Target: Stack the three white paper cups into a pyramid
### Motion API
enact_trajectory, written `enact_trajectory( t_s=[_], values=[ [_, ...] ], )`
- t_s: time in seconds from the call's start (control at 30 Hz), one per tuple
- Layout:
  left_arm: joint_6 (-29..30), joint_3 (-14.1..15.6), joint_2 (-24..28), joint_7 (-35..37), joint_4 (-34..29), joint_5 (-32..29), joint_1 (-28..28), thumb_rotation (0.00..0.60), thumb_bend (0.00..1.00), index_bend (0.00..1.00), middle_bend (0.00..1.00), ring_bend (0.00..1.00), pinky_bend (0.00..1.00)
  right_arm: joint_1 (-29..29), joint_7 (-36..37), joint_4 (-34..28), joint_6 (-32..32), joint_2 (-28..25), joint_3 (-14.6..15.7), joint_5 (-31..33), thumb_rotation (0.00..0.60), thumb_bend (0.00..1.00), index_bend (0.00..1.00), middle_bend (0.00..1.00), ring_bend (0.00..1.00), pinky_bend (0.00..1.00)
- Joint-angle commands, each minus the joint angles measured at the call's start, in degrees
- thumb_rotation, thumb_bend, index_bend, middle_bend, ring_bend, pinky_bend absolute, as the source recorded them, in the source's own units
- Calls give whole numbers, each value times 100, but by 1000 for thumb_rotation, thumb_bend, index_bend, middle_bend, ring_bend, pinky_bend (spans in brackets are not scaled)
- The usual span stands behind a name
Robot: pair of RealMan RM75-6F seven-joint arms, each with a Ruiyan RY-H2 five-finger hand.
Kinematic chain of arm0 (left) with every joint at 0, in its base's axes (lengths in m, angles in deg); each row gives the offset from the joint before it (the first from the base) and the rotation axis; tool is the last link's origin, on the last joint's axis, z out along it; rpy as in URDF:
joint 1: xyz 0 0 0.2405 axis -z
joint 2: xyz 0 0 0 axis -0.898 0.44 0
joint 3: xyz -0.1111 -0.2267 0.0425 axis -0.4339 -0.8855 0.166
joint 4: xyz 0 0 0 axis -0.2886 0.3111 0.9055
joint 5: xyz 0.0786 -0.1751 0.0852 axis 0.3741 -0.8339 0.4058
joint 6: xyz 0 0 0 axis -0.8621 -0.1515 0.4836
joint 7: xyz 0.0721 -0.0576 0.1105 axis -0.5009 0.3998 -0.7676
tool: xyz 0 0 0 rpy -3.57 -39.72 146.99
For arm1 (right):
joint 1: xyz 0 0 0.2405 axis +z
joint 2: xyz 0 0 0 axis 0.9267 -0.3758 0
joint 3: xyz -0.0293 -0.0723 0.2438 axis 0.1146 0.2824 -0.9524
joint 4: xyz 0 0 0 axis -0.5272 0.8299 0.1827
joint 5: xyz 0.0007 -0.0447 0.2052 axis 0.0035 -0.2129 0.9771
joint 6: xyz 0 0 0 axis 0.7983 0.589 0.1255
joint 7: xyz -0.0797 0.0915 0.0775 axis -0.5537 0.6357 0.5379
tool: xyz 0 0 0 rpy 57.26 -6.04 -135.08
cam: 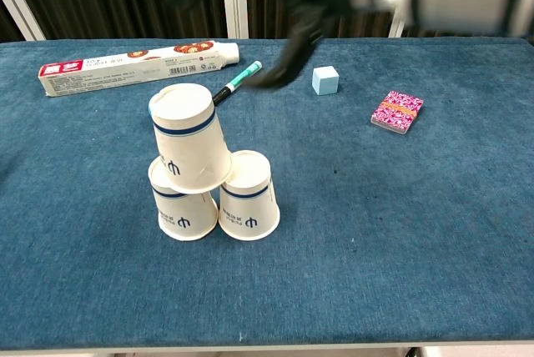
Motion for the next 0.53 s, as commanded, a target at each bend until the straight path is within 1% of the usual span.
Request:
enact_trajectory(
  t_s=[0.03, 0.17, 0.27, 0.37, 0.43, 0.53],
  values=[
    [91, -40, 24, 42, 125, 13, -36, 600, 120, 166, 170, 111, 33, -984, -311, -275, 1269, -613, 448, -469, 600, 484, 38, 140, 0, 42],
    [254, -69, 45, 112, 291, 45, -115, 600, 120, 167, 170, 111, 33, -1939, 112, -245, 2251, -1034, 943, -1009, 600, 454, 0, 93, 0, 35],
    [449, -57, 33, 216, 417, 133, -217, 600, 120, 167, 170, 108, 33, -2793, 651, 69, 3116, -1212, 1361, -1446, 600, 445, 0, 51, 0, 21],
    [644, -12, 12, 309, 528, 250, -328, 600, 120, 167, 170, 104, 33, -3480, 1205, 414, 3720, -1242, 1643, -1614, 600, 444, 0, 36, 0, 9],
    [752, 14, 4, 341, 580, 318, -389, 600, 120, 167, 170, 102, 33, -3800, 1522, 612, 3940, -1236, 1763, -1661, 600, 444, 0, 34, 0, 2],
    [914, 24, 0, 350, 609, 373, -481, 600, 120, 167, 170, 102, 34, -4148, 1881, 903, 4111, -1208, 1862, -1728, 600, 444, 0, 34, 0, 0]
  ],
)
